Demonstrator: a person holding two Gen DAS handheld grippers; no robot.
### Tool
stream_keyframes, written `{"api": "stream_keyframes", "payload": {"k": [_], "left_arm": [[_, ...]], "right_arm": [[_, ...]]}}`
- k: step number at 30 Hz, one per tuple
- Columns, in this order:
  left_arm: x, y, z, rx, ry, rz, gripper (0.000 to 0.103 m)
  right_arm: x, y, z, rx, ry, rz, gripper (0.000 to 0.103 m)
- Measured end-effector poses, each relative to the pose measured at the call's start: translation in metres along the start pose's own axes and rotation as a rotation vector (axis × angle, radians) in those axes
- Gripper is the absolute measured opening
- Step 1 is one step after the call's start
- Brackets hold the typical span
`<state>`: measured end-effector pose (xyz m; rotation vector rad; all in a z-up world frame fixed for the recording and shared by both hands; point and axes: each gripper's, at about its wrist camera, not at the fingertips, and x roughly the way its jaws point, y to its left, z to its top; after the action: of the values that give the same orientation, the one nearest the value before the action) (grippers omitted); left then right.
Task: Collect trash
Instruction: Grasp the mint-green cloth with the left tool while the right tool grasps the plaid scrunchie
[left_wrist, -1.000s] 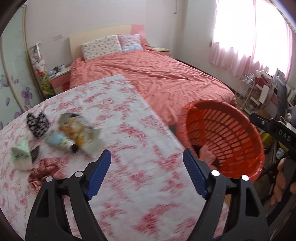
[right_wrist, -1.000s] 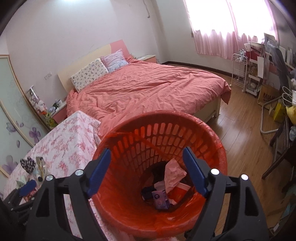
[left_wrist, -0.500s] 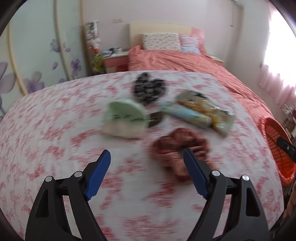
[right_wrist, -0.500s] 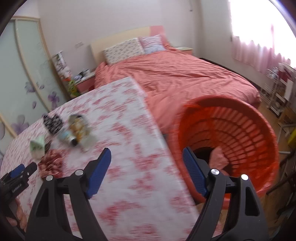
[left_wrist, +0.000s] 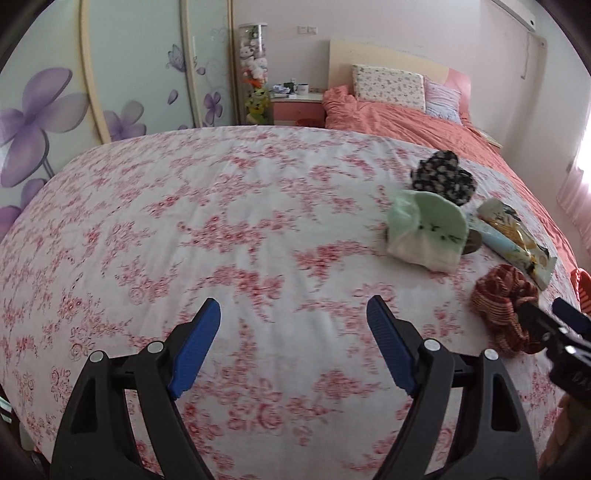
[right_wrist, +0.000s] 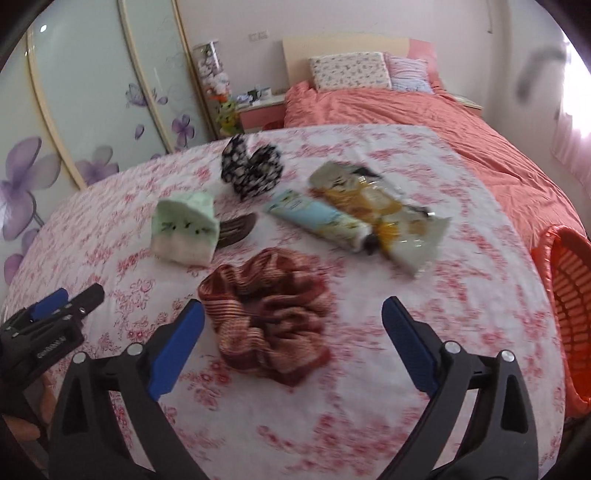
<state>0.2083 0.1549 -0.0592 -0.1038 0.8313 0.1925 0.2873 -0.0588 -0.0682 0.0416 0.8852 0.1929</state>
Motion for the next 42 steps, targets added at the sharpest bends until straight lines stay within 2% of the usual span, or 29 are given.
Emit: {"api": "stream_keyframes", "payload": {"k": [2,4,5,7,8,11,13,18,24,27,32,33,34,35,37,38,40,42], "left_arm": [[0.001,0.008,0.001,-0.017,0.003,0.005,0.083],[0.002,0.014,0.001,-0.030,0.008,0.006,0.083],[0.003,0.016,0.001,-0.036,0.010,0.004,0.083],[0.004,0.017,0.001,-0.044,0.012,-0.005,0.083],[0.005,0.015,0.001,-0.045,0.013,-0.009,0.083],[0.007,0.008,0.003,-0.044,0.016,-0.032,0.087],[0.006,0.000,0.004,-0.047,0.009,-0.058,0.093],[0.009,-0.033,0.015,-0.025,-0.008,-0.125,0.096],[0.026,-0.076,0.032,0.007,-0.002,-0.155,0.099],[0.033,-0.088,0.040,0.005,-0.004,-0.153,0.100],[0.051,-0.099,0.050,0.025,0.007,-0.080,0.100],[0.053,-0.100,0.051,0.028,0.012,-0.077,0.097],[0.055,-0.098,0.051,0.025,0.020,-0.086,0.081],[0.057,-0.094,0.052,0.018,0.036,-0.113,0.076],[0.057,-0.087,0.051,0.004,0.042,-0.133,0.055],[0.055,-0.085,0.050,0.004,0.036,-0.133,0.050],[0.052,-0.080,0.047,0.011,0.030,-0.132,0.029],[0.047,-0.074,0.044,0.012,0.028,-0.154,0.021]], "right_arm": [[0.011,0.011,0.000,-0.025,0.019,-0.014,0.095],[0.015,0.018,-0.002,-0.056,0.027,-0.039,0.089],[0.018,0.019,-0.003,-0.070,0.037,-0.050,0.076],[0.017,0.017,-0.003,-0.072,0.035,-0.050,0.062],[0.017,0.015,-0.003,-0.065,0.036,-0.041,0.049],[0.011,0.003,-0.003,-0.037,0.034,-0.026,0.036],[0.004,-0.009,-0.007,-0.008,0.027,-0.042,0.035],[-0.012,-0.044,-0.021,0.034,0.003,-0.157,0.034],[-0.013,-0.067,-0.023,0.079,0.013,-0.164,0.036],[-0.009,-0.062,-0.022,0.056,0.019,-0.186,0.038],[-0.010,-0.067,-0.022,0.074,0.017,-0.161,0.039],[-0.010,-0.067,-0.022,0.072,0.018,-0.162,0.039],[-0.010,-0.067,-0.022,0.071,0.018,-0.164,0.039],[-0.010,-0.067,-0.022,0.070,0.018,-0.164,0.039],[-0.010,-0.066,-0.023,0.069,0.019,-0.163,0.040],[-0.011,-0.067,-0.022,0.068,0.019,-0.163,0.040],[-0.010,-0.066,-0.022,0.069,0.018,-0.164,0.040],[-0.010,-0.067,-0.022,0.070,0.018,-0.163,0.040]]}}
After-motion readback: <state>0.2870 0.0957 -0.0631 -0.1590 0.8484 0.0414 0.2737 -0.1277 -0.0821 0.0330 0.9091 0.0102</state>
